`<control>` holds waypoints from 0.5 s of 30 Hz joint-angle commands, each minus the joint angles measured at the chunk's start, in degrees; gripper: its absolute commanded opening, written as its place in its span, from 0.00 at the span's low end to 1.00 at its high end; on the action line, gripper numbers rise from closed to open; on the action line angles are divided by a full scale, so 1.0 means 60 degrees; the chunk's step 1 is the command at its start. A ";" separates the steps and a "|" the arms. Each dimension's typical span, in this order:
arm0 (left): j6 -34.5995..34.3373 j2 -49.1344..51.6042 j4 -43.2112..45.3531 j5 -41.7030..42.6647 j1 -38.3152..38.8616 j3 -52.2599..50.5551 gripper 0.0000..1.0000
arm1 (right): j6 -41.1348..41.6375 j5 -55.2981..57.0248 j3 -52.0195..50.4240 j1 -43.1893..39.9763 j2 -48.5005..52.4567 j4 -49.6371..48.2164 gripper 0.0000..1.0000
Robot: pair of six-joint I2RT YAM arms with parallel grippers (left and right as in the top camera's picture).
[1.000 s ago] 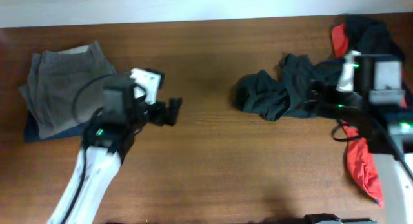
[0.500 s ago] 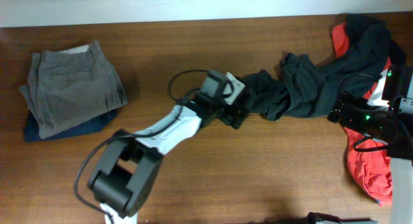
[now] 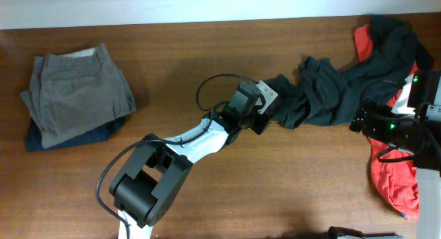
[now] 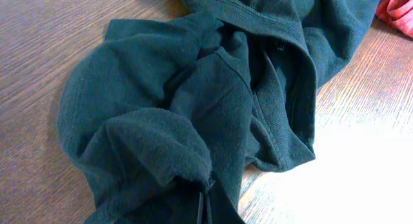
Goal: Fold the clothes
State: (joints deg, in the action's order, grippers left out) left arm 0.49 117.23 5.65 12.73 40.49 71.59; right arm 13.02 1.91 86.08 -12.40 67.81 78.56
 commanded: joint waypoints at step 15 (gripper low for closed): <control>0.0018 -0.4277 -0.2922 -0.1945 -0.5166 0.0423 0.00 | -0.0098 0.0051 0.0058 -0.0091 -0.0004 0.0022 0.99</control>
State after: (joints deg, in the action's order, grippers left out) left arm 0.38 94.74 -11.53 2.04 16.25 73.23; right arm 12.86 1.91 86.08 -12.40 67.81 78.67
